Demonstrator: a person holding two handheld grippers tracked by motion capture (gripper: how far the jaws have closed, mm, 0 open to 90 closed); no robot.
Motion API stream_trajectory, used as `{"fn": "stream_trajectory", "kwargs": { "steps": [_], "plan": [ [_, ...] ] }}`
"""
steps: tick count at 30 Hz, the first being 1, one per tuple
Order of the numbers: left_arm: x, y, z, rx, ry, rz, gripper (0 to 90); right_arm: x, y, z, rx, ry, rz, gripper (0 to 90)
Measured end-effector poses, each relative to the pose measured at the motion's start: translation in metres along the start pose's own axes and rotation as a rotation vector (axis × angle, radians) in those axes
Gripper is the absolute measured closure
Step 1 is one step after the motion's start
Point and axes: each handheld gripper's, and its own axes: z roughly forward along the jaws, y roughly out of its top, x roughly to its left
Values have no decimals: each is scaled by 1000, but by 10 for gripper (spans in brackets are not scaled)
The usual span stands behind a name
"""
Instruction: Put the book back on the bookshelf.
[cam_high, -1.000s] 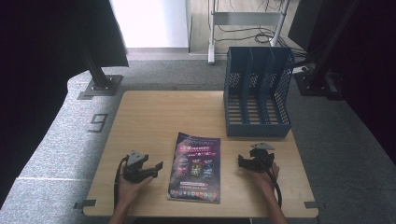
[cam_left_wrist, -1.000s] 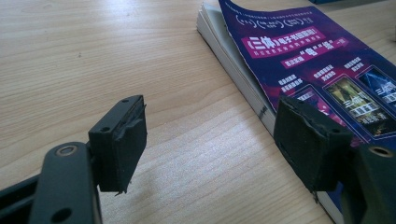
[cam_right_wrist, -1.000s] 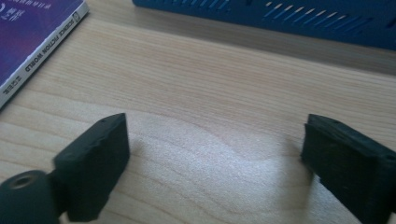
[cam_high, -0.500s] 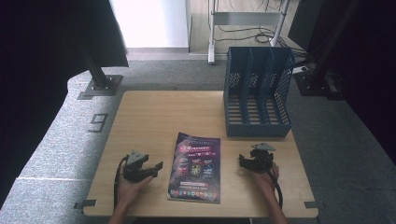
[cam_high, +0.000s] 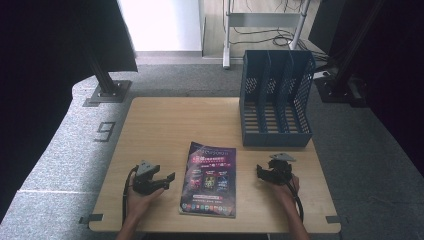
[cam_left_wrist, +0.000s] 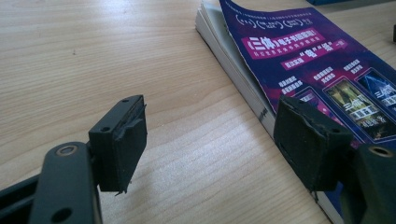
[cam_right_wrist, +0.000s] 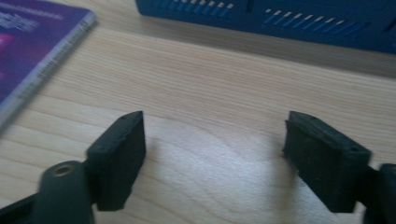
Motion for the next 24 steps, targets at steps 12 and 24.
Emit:
{"fn": "stream_trajectory", "kwargs": {
  "steps": [12, 24],
  "plan": [
    [0, 2, -1, -7, -3, -20, 259, 16, 10, -17, -82, 95, -12, 244],
    [2, 1, -1, -1, 0, -33, 251, 28, 14, -19, -112, 154, -14, 253]
  ]
}}
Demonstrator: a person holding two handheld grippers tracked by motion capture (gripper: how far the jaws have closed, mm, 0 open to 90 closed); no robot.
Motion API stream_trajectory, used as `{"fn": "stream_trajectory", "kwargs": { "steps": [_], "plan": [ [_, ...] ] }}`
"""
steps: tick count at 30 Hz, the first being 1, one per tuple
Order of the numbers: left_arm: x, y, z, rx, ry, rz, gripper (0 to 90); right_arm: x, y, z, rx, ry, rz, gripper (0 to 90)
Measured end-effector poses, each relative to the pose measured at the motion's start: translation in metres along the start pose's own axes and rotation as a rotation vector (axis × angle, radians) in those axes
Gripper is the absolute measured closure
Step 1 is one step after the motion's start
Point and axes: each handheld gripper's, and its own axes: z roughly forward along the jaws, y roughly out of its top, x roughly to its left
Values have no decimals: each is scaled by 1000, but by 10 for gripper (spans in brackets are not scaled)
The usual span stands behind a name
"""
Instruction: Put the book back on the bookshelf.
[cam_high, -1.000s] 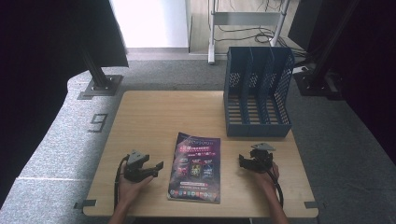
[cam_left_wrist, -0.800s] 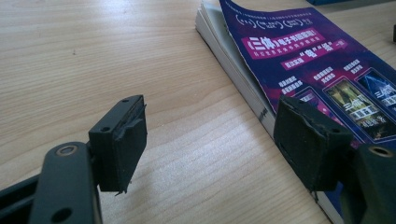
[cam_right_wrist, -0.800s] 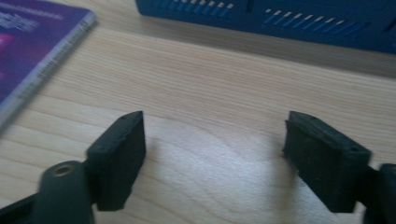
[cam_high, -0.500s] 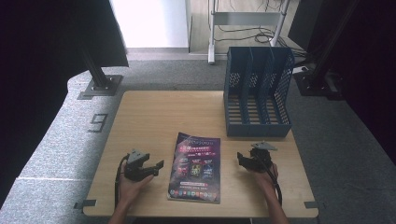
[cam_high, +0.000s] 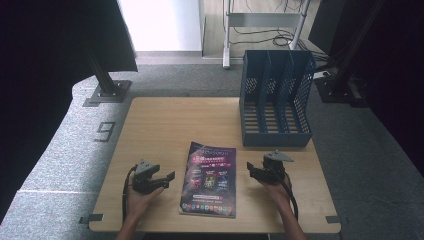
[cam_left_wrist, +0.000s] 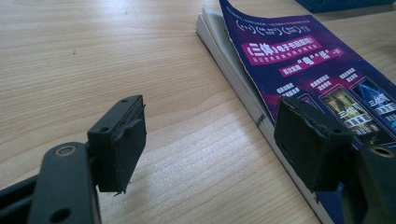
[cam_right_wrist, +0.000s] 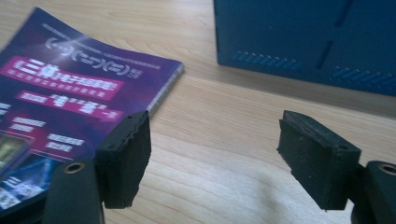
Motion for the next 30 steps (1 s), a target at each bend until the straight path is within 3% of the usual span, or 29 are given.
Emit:
{"fn": "stream_trajectory", "kwargs": {
  "steps": [19, 30],
  "plan": [
    [2, 3, -6, -19, -13, -24, 246, 38, 16, 12, -20, 88, -40, 258],
    [1, 4, -6, -22, -22, -22, 252, 62, 23, 35, 1, 124, -46, 252]
  ]
}}
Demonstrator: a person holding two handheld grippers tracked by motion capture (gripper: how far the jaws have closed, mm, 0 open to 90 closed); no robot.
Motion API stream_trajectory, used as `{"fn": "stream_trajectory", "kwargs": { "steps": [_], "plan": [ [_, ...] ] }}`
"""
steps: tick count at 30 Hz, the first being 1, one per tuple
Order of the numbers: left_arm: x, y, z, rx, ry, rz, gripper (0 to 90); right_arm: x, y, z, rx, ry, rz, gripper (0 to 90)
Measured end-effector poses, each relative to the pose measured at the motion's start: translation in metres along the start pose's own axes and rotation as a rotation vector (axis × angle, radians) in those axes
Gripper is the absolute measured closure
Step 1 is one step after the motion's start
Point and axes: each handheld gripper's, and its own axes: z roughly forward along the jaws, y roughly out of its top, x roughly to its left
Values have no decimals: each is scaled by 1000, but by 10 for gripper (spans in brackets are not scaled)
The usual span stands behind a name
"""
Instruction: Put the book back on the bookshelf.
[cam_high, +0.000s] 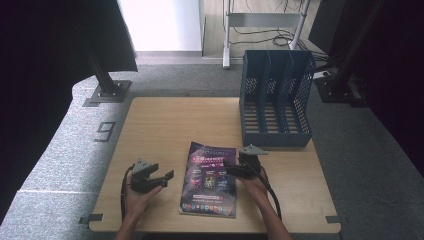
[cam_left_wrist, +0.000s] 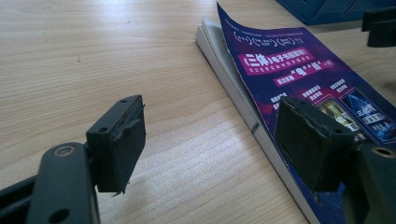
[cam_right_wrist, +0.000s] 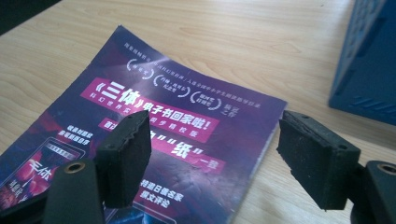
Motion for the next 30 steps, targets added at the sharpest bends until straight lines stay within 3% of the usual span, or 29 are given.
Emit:
{"fn": "stream_trajectory", "kwargs": {
  "steps": [11, 17, 30],
  "plan": [
    [-4, -1, 4, 10, -8, 11, 253, 1, -18, 17, 67, -2, 23, 234],
    [-4, -1, 5, 16, -8, 10, 252, 5, -22, 26, 96, -24, 1, 208],
    [-7, -3, 8, 10, 5, 22, 257, 5, -23, 28, 101, -41, -13, 211]
  ]
}}
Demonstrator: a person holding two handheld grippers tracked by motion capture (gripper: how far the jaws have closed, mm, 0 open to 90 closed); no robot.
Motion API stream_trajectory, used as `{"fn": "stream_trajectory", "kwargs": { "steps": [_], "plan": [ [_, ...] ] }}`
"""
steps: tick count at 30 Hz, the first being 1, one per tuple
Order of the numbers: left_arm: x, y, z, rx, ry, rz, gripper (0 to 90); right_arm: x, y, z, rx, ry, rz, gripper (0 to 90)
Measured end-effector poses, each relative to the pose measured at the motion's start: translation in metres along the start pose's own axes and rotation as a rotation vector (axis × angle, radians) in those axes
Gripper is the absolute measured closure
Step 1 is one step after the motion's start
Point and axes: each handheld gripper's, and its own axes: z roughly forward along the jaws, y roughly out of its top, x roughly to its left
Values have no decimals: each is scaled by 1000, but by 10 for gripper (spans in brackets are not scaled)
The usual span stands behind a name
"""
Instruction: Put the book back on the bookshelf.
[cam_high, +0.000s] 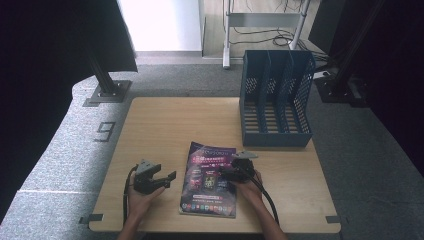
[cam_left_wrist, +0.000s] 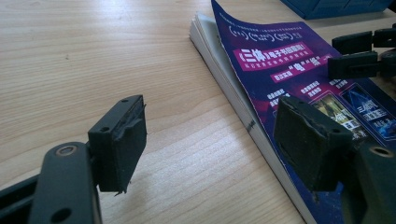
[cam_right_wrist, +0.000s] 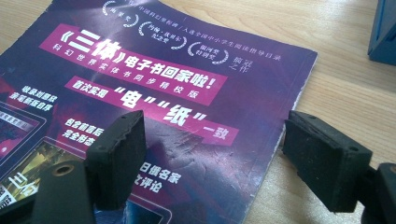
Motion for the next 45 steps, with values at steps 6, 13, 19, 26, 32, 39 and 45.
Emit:
{"fn": "stream_trajectory", "kwargs": {
  "steps": [6, 13, 19, 26, 32, 39, 45],
  "plan": [
    [-14, 1, 12, 29, -15, 32, 259, 0, 0, 0, -3, -5, 6, 227],
    [-21, 16, 29, 31, -35, 32, 259, -2, 0, -1, -5, 2, 5, 252],
    [-25, 24, 46, 35, -31, 47, 260, -3, 0, -1, -5, 6, 6, 268],
    [-22, 22, 53, 57, -29, 73, 265, -2, -1, -2, -5, 5, 5, 273],
    [-26, 21, 64, 89, -50, 77, 260, 3, -2, -2, -6, 8, 4, 274],
    [-32, 19, 73, 129, -52, 77, 258, 5, -3, -2, -6, 12, 0, 272],
    [-35, 18, 77, 148, -42, 83, 247, 6, -3, -3, -5, 10, -3, 267]
  ]
}}
